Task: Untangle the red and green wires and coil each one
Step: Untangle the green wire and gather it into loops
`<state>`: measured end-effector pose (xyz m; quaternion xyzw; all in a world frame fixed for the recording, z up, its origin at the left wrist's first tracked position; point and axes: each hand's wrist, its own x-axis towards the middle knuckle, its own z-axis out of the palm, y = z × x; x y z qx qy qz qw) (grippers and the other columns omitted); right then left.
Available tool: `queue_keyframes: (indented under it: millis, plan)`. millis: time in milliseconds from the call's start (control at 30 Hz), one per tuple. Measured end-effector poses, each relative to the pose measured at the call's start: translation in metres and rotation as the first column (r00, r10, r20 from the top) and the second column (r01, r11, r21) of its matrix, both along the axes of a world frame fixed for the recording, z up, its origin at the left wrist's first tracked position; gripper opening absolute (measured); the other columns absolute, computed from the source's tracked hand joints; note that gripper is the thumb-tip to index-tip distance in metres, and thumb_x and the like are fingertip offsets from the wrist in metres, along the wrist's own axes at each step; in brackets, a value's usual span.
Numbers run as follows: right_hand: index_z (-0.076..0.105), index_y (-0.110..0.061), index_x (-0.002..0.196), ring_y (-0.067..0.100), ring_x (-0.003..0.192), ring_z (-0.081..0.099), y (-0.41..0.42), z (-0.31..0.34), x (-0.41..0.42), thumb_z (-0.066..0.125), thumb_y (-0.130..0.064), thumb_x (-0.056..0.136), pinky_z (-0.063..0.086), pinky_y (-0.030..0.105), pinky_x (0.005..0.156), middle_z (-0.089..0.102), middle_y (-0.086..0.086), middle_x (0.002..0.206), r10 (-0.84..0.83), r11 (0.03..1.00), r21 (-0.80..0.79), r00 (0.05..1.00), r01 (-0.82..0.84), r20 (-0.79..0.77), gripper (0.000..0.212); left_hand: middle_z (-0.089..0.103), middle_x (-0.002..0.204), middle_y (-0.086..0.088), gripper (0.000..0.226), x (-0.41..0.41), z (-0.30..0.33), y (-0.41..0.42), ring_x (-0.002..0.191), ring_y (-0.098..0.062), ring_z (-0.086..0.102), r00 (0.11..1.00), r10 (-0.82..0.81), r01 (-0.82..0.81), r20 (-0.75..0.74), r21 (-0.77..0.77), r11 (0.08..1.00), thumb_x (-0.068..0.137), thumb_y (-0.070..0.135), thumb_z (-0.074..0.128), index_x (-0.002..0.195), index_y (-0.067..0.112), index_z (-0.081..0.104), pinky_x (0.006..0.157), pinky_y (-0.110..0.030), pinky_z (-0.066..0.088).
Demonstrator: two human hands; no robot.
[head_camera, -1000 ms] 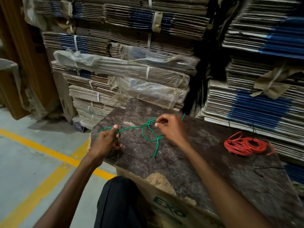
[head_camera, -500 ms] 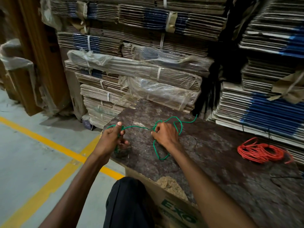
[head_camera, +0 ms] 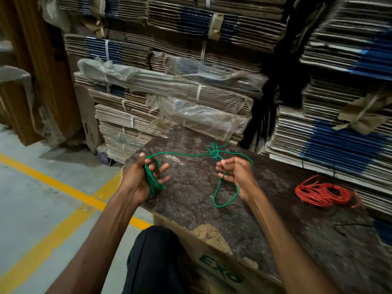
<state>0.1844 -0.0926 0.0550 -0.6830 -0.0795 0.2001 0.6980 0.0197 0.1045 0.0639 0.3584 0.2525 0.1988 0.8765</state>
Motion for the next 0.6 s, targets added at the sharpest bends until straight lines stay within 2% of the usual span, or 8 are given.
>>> queue_keyframes:
  millis: [67, 167, 267, 400, 500, 600]
  plan:
    - [0.056, -0.010, 0.079, 0.021, 0.073, 0.070, -0.010, 0.003, 0.002, 0.050, 0.004, 0.091, 0.057, 0.038, 0.075, 0.071, 0.011, 0.083, -0.004, 0.997, 0.081, 0.996, 0.011, -0.086, 0.019, 0.044, 0.044, 0.006, 0.042, 0.000, -0.001, 0.003, 0.094, -0.020, 0.063, 0.999, 0.040, -0.038, 0.033, -0.048, 0.998, 0.106, 0.034, 0.029, 0.068, 0.021, 0.041, 0.084, -0.051, 0.046]
    - [0.054, -0.008, 0.079, 0.023, 0.057, 0.069, -0.021, 0.006, 0.002, 0.049, 0.004, 0.092, 0.060, 0.039, 0.061, 0.067, 0.011, 0.067, -0.045, 0.984, 0.161, 0.987, 0.070, -0.155, 0.018, 0.045, 0.044, 0.007, 0.044, 0.001, 0.001, 0.005, 0.096, -0.019, 0.064, 0.997, 0.065, -0.062, 0.038, -0.082, 0.995, 0.106, 0.036, 0.027, 0.067, 0.021, 0.039, 0.079, -0.050, 0.047]
    - [0.052, -0.009, 0.078, 0.018, 0.044, 0.062, -0.031, 0.009, 0.003, 0.049, 0.002, 0.094, 0.059, 0.035, 0.049, 0.057, 0.007, 0.061, -0.108, 0.967, 0.210, 0.977, 0.146, -0.182, 0.019, 0.044, 0.043, 0.008, 0.044, 0.005, 0.001, 0.003, 0.093, -0.018, 0.063, 0.996, 0.086, -0.084, 0.024, -0.099, 0.992, 0.107, 0.036, 0.026, 0.067, 0.022, 0.038, 0.083, -0.050, 0.046]
    - [0.053, -0.012, 0.077, 0.003, 0.034, 0.046, -0.053, 0.009, 0.012, 0.053, -0.003, 0.095, 0.048, 0.020, 0.038, 0.054, 0.003, 0.061, -0.199, 0.971, 0.110, 0.974, 0.211, -0.111, 0.020, 0.042, 0.041, 0.008, 0.045, 0.007, -0.002, 0.009, 0.082, -0.017, 0.061, 0.993, 0.115, -0.112, 0.014, -0.115, 0.987, 0.107, 0.039, 0.026, 0.066, 0.022, 0.039, 0.088, -0.054, 0.044]
    - [0.052, -0.010, 0.076, 0.000, 0.030, 0.036, -0.063, 0.006, 0.017, 0.054, -0.003, 0.094, 0.039, 0.015, 0.033, 0.052, 0.007, 0.065, -0.260, 0.964, 0.045, 0.965, 0.262, -0.034, 0.020, 0.039, 0.040, 0.007, 0.046, 0.011, -0.003, 0.008, 0.068, -0.016, 0.057, 0.994, 0.113, -0.112, 0.007, -0.104, 0.988, 0.107, 0.039, 0.026, 0.065, 0.022, 0.038, 0.079, -0.052, 0.047]
    - [0.051, -0.010, 0.076, 0.000, 0.029, 0.034, -0.068, 0.004, 0.022, 0.054, -0.003, 0.095, 0.033, 0.013, 0.032, 0.053, 0.007, 0.063, -0.323, 0.945, 0.046, 0.946, 0.323, -0.004, 0.021, 0.037, 0.039, 0.007, 0.045, 0.016, -0.001, 0.003, 0.060, -0.015, 0.055, 0.995, 0.103, -0.103, 0.002, -0.088, 0.991, 0.107, 0.036, 0.027, 0.066, 0.022, 0.039, 0.073, -0.049, 0.047]
